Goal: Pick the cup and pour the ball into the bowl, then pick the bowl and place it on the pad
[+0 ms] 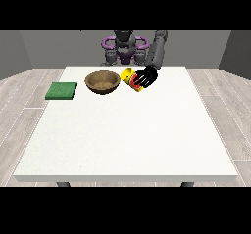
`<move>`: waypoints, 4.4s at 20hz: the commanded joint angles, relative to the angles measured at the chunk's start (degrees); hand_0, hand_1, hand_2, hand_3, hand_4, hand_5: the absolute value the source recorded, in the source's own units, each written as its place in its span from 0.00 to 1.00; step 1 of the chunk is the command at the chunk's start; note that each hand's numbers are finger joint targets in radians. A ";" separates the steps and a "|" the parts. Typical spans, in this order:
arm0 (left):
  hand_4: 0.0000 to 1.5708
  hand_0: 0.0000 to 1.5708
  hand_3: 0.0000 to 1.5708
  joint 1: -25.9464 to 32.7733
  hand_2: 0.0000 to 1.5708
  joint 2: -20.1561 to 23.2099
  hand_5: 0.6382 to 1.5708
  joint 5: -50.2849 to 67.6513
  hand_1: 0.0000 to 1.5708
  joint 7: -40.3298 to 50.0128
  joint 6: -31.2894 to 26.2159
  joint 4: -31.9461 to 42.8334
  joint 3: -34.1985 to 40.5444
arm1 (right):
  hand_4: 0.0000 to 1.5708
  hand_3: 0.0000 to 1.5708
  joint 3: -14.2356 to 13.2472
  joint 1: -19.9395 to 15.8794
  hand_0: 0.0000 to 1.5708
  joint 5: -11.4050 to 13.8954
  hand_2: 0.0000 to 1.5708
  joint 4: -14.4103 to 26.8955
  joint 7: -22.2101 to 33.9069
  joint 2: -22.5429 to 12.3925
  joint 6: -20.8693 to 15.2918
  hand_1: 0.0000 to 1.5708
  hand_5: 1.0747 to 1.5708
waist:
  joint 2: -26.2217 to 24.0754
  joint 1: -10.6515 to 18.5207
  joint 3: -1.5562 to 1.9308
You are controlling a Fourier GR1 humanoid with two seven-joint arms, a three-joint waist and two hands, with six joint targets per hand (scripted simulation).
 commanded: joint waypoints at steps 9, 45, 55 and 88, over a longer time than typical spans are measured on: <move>0.59 0.89 1.00 -12.18 1.00 0.10 0.99 -17.63 0.89 20.88 11.82 7.44 -9.18 | 0.22 0.00 1.24 -3.25 0.00 1.88 0.00 3.10 -0.43 0.65 -0.80 0.00 0.99 | 0.63 0.49 -0.06; 0.50 0.80 1.00 -12.83 1.00 -1.70 1.00 -38.03 0.80 43.90 6.46 6.86 -21.28 | 0.23 0.00 -0.41 9.47 0.00 3.38 0.00 17.76 -7.35 2.16 4.99 0.00 0.99 | -15.87 7.04 -0.36; 0.87 0.99 1.00 8.94 1.00 0.54 0.96 -9.74 0.99 13.05 14.95 -7.23 -4.63 | 0.25 0.00 -0.07 10.82 0.00 2.06 0.00 7.62 -8.69 2.97 5.27 0.00 0.99 | -5.96 5.50 -0.63; 0.00 0.00 0.00 -8.88 0.00 25.60 0.95 37.73 0.00 16.24 -46.70 -19.28 20.08 | 0.25 0.00 3.72 6.86 0.00 11.86 0.00 32.82 -29.43 14.14 -0.75 0.00 1.00 | 9.88 14.99 0.06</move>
